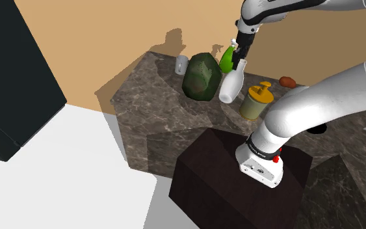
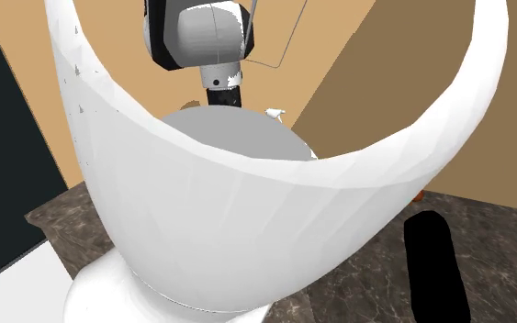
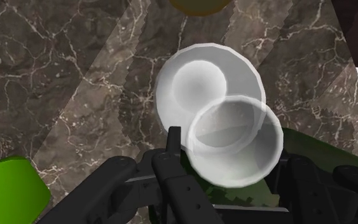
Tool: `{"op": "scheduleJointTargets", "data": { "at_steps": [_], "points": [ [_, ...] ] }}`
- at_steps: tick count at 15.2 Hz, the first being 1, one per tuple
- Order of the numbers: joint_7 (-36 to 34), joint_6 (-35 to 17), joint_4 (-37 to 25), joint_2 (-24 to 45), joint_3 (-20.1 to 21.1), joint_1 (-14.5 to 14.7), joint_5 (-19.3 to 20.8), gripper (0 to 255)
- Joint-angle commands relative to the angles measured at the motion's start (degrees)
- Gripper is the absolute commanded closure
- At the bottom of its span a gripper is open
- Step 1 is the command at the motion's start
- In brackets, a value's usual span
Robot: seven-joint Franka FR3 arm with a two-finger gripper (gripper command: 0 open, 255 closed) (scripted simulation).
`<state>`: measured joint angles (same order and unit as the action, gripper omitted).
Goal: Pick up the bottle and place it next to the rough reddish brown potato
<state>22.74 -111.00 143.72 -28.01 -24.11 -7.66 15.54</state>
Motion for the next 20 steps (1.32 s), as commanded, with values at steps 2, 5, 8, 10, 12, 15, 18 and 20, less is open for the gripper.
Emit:
{"op": "scheduleJointTargets", "data": {
  "at_steps": [2,5,8,10,12,15,18,20],
  "points": [
    [0.1,2.3,-1.6,-0.8,0.5,0.0,-0.2,255],
    [0.2,4.8,-3.4,-1.5,0.9,0.1,-0.5,255],
    [0.3,7.3,-5.3,-2.0,1.4,0.2,-0.7,255],
    [0.4,8.9,-6.6,-2.3,1.7,0.2,-0.9,255],
    [0.5,10.5,-7.9,-2.6,2.0,0.3,-1.1,255],
    [0.6,12.8,-10.0,-2.8,2.4,0.4,-1.4,255],
    [0.8,15.1,-12.2,-2.9,2.7,0.5,-1.6,255],
    [0.9,16.6,-13.8,-2.9,3.0,0.6,-1.8,255]
  ]
}}
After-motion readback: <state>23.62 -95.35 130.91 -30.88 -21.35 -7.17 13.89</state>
